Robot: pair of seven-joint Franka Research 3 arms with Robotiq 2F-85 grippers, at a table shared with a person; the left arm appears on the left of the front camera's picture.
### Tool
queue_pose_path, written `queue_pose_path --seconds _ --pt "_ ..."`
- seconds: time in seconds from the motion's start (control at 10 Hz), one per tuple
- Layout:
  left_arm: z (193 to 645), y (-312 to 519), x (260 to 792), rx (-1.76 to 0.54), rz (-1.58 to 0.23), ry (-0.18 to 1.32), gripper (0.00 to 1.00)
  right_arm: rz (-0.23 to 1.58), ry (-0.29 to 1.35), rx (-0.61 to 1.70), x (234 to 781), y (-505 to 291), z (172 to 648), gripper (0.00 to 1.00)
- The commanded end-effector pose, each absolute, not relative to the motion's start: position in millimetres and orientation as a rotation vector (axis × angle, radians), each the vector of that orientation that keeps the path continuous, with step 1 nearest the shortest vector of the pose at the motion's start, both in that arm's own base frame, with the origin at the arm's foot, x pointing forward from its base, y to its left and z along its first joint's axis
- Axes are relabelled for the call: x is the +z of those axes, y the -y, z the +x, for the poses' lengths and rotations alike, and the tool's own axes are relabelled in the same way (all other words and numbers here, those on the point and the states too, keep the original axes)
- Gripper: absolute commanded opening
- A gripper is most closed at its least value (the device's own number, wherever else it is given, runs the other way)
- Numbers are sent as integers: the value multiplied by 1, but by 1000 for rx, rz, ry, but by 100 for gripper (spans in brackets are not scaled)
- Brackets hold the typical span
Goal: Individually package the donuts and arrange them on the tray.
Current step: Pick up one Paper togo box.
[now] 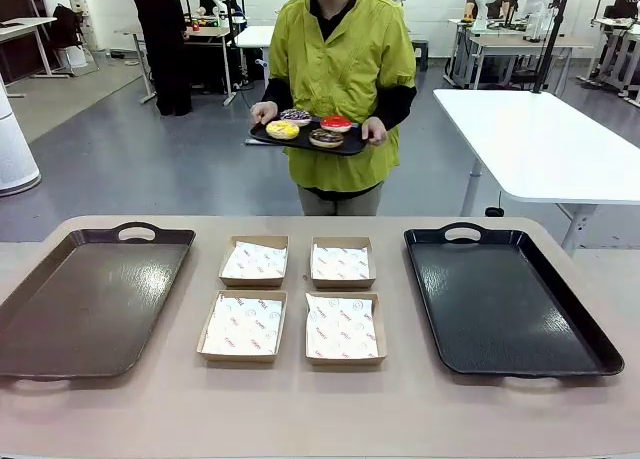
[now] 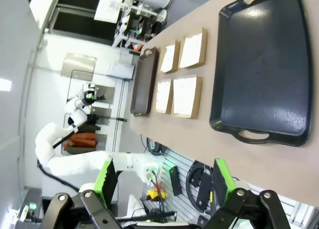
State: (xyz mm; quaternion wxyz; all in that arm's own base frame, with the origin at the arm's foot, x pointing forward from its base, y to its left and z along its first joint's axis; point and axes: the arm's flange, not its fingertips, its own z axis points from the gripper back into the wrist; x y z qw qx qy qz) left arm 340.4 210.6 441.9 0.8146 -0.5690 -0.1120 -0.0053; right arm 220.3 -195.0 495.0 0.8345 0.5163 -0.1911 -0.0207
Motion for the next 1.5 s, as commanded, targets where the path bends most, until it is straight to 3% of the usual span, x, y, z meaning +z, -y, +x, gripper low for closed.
queue_pose_path --seconds 0.0,0.3,0.4,1.4 --pt "345 -223 438 -18 -1246 265 100 1128 387 18 495 202 221 100" --pt "343 -222 439 -22 -1206 277 100 1067 304 11 494 195 222 100" --pt "341 -225 433 12 -1224 240 100 1119 363 5 495 197 219 100" --pt "341 -225 433 12 -1224 240 100 1119 363 5 495 197 219 100"
